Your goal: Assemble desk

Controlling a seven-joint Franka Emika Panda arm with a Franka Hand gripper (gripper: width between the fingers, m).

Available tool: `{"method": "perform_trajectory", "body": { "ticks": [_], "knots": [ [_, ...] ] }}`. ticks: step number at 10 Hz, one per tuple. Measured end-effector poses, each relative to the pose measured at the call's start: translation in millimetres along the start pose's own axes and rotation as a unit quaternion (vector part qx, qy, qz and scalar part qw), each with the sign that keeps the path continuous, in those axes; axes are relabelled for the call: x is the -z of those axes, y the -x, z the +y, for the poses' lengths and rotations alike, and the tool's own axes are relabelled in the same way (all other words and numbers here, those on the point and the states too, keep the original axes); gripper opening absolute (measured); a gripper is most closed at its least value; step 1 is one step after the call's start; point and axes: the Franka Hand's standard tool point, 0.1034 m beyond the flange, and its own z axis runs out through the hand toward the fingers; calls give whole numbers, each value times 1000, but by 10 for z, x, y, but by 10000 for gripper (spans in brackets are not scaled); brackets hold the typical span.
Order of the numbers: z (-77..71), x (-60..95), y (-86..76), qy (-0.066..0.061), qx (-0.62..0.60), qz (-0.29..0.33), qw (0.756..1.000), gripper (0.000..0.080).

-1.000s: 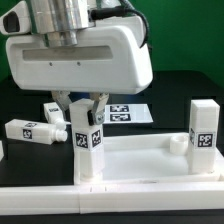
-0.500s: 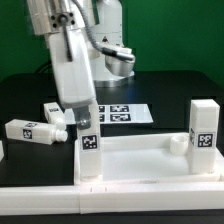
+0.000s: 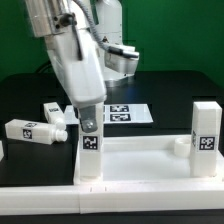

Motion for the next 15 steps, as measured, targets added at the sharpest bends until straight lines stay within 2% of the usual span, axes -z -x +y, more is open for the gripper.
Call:
{"method": "perform_trajectory", "body": {
  "ticks": [5, 6, 7, 8, 9, 10, 11, 12, 15],
  "knots": [
    [-4, -7, 10, 4, 197, 1, 980, 649],
    [-77, 13, 79, 23, 323, 11, 946, 649],
    [-132, 11, 151, 27, 386, 11, 922, 649],
    [-135, 0, 150, 23, 397, 11, 917, 636],
    [-132, -4, 148, 23, 384, 12, 923, 636],
    [-132, -4, 147, 23, 382, 12, 924, 468],
    [-128, -2, 139, 23, 352, 13, 936, 468],
    [-91, 3, 89, 26, 301, 14, 953, 320],
    [-65, 7, 49, 25, 126, 19, 992, 300]
  ]
}}
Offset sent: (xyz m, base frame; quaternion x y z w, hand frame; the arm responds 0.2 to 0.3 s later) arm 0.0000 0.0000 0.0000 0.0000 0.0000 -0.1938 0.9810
